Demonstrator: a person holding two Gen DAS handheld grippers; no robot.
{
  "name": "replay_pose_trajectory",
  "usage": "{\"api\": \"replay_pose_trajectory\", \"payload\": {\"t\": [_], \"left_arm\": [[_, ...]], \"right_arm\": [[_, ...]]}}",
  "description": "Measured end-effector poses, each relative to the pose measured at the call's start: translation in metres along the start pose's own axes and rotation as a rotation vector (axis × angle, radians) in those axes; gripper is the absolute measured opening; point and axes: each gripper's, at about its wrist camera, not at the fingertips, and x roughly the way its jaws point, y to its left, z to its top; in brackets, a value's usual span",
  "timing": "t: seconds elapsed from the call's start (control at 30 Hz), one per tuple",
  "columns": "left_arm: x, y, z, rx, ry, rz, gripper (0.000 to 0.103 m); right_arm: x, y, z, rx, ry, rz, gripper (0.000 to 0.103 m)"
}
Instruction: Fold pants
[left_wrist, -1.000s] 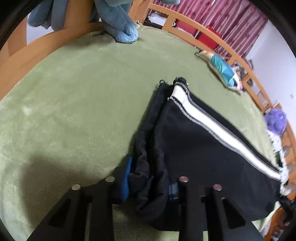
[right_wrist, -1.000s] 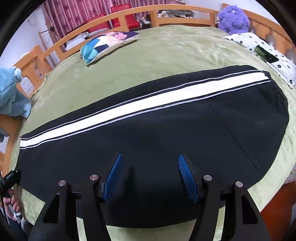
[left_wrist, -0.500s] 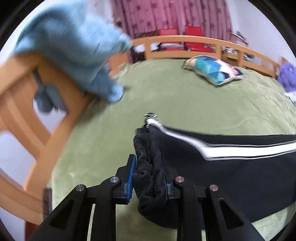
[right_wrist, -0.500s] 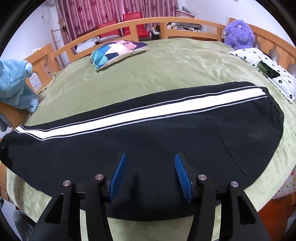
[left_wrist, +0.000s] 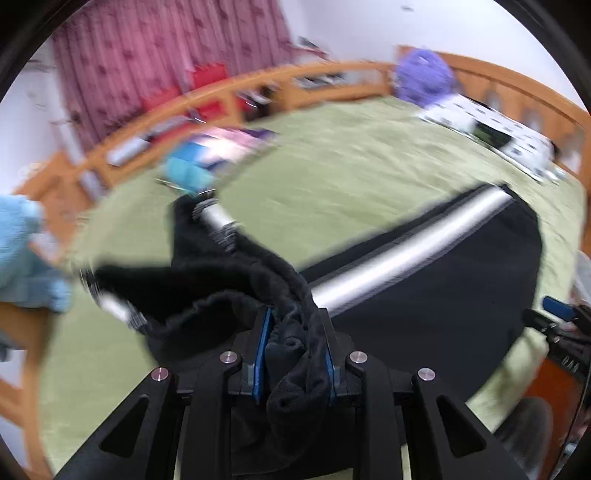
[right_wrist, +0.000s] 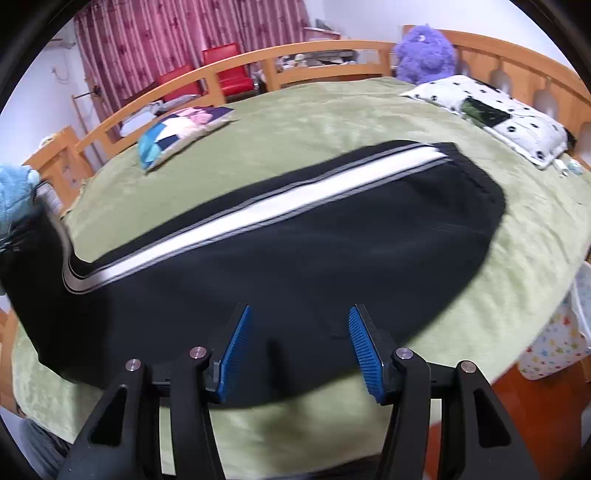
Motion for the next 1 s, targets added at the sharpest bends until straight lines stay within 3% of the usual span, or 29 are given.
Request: {"api": "replay_pose_trajectory", "payload": {"t": [0.1,0.17,0.2,0.3,0.33,0.5,0.6,0.77,0.9,0.97,1.0], "left_arm": [[0.034,-0.04,-0.009,0.01,0.099,-0.144,0.03],[0.05,-0.049,-0.021,0.015,0.163,-0.172,0.035],[0.052,-0.048,-0.027,0.007,0.171,-0.186,0.04],[0.035,-0.025,-0.04,-0.005,0.109,-0.189,0.067],[0.031,-0.018,-0.043,-0.012,0.089,-0.189,0.07],[0.005,0.061,-0.06,-0.077,0.032,-0.024,0.071],[0.005,0.106,-0.078,-0.143,0.051,0.047,0.071],[0.008,0.167,-0.113,-0.267,0.1,0.1,0.071],[0.009,0.196,-0.134,-0.339,0.116,0.089,0.071],[0.011,0.201,-0.139,-0.351,0.125,0.089,0.071],[0.011,0.204,-0.141,-0.355,0.127,0.088,0.071]], "right_arm": [[0.004,-0.018,-0.006,0.005,0.016,-0.024,0.055],[0.008,-0.027,-0.01,0.01,0.033,-0.04,0.055],[0.01,-0.03,-0.011,0.016,0.038,-0.042,0.055],[0.015,-0.033,-0.013,0.036,0.046,-0.006,0.055],[0.019,-0.029,-0.012,0.04,0.051,0.012,0.055],[0.032,0.011,-0.004,0.019,0.057,0.146,0.055],[0.04,0.041,0.001,0.026,0.062,0.276,0.056],[0.065,0.096,-0.004,0.011,0.152,0.405,0.057],[0.099,0.124,-0.009,0.032,0.286,0.418,0.056],[0.108,0.133,-0.009,0.04,0.291,0.383,0.027],[0.108,0.135,-0.007,0.022,0.28,0.384,0.023]]}}
